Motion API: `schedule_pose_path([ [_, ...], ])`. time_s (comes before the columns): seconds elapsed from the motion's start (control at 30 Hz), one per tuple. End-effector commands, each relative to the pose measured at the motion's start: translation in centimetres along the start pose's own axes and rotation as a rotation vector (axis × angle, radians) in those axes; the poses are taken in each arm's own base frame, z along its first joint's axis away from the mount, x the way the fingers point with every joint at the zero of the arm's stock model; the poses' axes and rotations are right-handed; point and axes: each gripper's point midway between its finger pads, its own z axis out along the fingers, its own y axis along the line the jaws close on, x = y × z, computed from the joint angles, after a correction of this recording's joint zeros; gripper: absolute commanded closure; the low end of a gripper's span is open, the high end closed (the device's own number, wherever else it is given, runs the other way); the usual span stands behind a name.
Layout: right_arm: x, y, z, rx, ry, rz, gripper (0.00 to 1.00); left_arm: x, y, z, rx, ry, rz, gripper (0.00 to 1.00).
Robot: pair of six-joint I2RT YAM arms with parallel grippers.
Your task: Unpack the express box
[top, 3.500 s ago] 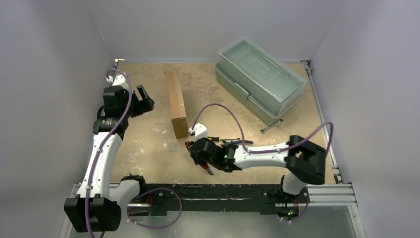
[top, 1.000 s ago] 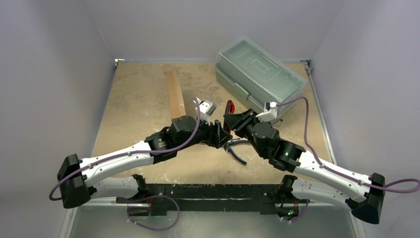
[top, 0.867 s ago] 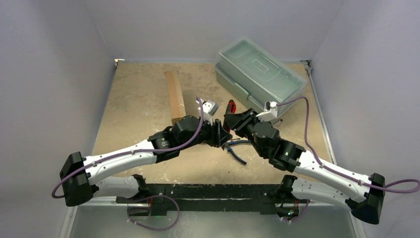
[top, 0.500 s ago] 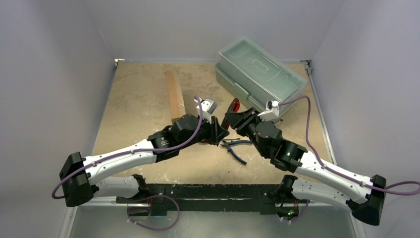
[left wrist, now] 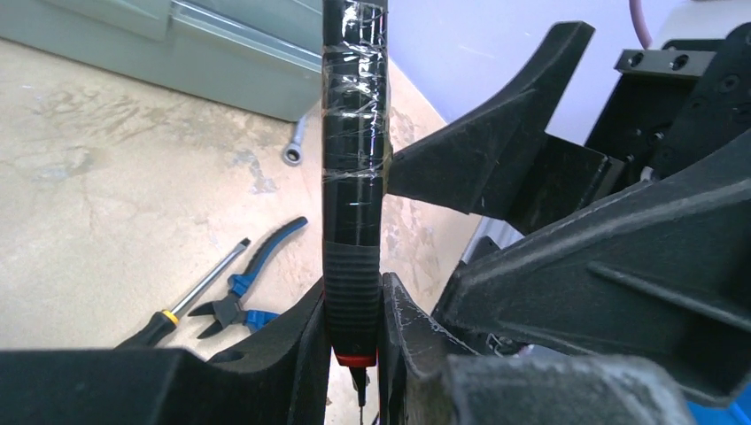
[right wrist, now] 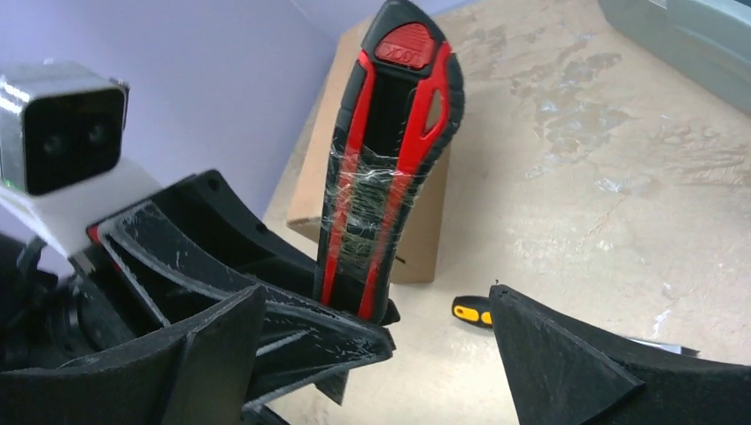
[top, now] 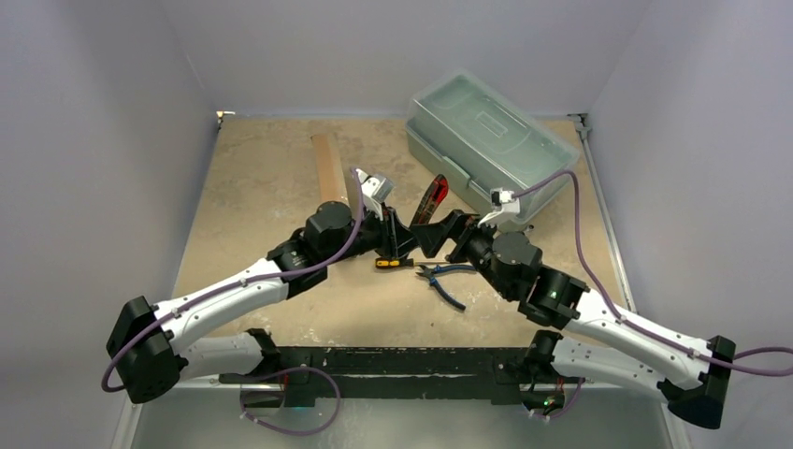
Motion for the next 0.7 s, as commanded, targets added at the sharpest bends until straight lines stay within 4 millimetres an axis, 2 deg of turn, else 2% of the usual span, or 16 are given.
schedule_pose_path([
  [0.0, -1.6, 2.2, -1.7, -0.132, -0.003, -0.149, 0.01, -2.0, -3.9, -1.5, 0.227, -0.035, 0.086, 1.00],
  [0.13, -3.0, 3.9, -3.8, -0.254, -0.034, -0.209, 0.01, -1.6, -5.0, -3.1, 0.329, 0.014, 0.153, 1.00],
  [0.27, -4.2, 4.9, -4.9, -0.309, -0.077, -0.158, 0.01, -1.9, -6.3, -5.1, 0.397, -0.028, 0.211, 1.00],
  [0.33, -4.4, 6.2, -5.4, -0.384, -0.085, -0.129, 0.01, -1.9, -7.3, -5.8, 0.459, -0.041, 0.217, 1.00],
  [0.47, -4.7, 9.2, -6.3, -0.527, -0.081, -0.084, 0.01, -2.1, -8.7, -6.3, 0.546, -0.062, 0.181, 1.00],
  [0.57, -5.0, 10.2, -6.0, -0.544, -0.075, -0.075, 0.01, -1.9, -9.4, -6.4, 0.600, -0.055, 0.156, 1.00],
  [0.67, -4.5, 11.2, -6.1, -0.605, -0.064, -0.101, 0.01, -1.8, -9.5, -6.4, 0.612, -0.058, 0.146, 1.00],
])
